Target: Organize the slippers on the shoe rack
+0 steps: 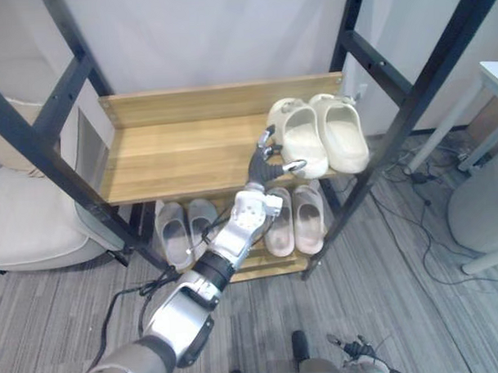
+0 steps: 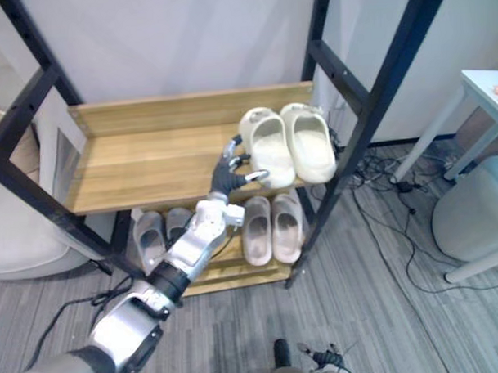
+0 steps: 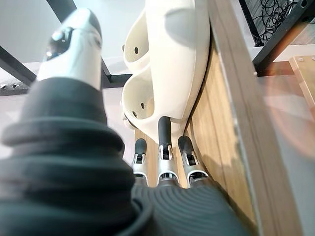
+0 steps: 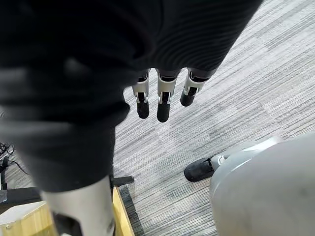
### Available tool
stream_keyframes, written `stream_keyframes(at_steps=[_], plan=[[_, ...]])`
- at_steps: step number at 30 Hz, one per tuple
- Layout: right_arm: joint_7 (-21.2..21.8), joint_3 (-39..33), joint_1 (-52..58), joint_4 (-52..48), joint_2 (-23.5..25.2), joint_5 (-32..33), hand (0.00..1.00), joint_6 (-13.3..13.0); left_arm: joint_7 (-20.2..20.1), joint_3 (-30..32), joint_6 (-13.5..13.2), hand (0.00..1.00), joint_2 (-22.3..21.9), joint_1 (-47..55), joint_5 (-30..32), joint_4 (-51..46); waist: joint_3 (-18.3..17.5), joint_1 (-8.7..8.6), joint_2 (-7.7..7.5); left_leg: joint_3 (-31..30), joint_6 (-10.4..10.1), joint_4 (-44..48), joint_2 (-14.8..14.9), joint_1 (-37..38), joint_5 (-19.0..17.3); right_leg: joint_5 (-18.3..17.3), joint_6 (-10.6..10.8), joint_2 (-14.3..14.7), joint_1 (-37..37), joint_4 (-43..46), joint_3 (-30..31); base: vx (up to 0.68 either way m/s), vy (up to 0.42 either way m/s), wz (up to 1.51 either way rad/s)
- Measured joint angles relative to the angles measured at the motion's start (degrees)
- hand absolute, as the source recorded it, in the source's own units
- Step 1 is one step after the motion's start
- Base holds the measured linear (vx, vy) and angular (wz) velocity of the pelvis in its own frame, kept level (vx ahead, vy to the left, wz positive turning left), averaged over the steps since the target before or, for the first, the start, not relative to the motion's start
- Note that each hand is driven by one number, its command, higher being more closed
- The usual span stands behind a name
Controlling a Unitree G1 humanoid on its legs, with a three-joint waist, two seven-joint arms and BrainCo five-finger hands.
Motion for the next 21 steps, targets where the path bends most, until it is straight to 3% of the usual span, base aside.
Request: stream_keyframes(at_steps=[4, 11, 15, 21], plan=[[0.01, 0.14, -0.21, 0.0, 0.02, -0.02, 0.0, 0.01, -0.11, 0.48, 0.7, 0.0, 0.33, 0.48, -0.02, -1.81, -0.08, 0.01, 0.25, -0.21, 0.17, 0.06, 0.02, -0.11, 0.07, -0.01, 0.01, 0.0, -0.02, 0.0, -0.29, 0.0, -0.007, 0.01], [0.39, 2.95, -1.58, 0.26, -0.58, -0.18, 0.0, 0.02, -4.99, -3.48, 1.55, 0.0, 3.26, 13.14, -3.58, -21.27, -0.6, 0.66, 1.25, -2.66, 0.44, 0.23, -0.1, -0.5, 0.26, -0.08, 0.09, -0.05, 0.67, 0.03, -2.96, 0.01, -0.03, 0.17], [1.29, 6.31, -1.82, 0.44, -1.84, -0.57, 0.0, 0.05, -10.29, -6.99, 1.2, 0.0, 6.22, 22.22, -7.81, -33.54, -0.73, 2.78, 1.48, -4.63, 0.72, 0.32, -0.1, 0.48, 0.43, -0.09, 0.06, -0.26, 2.69, 0.02, -5.32, -0.02, -0.03, 0.23], [2.88, 10.67, -4.92, 0.47, -2.31, -0.94, 0.0, 0.38, -19.27, -10.6, 1.39, 0.0, 9.88, 35.42, -13.43, -36.67, -0.78, 4.42, 1.57, -6.17, 1.24, 0.31, -0.37, 0.6, 1.05, -0.28, -0.04, -1.01, 3.7, 0.02, -7.02, -0.05, -0.03, 0.15]])
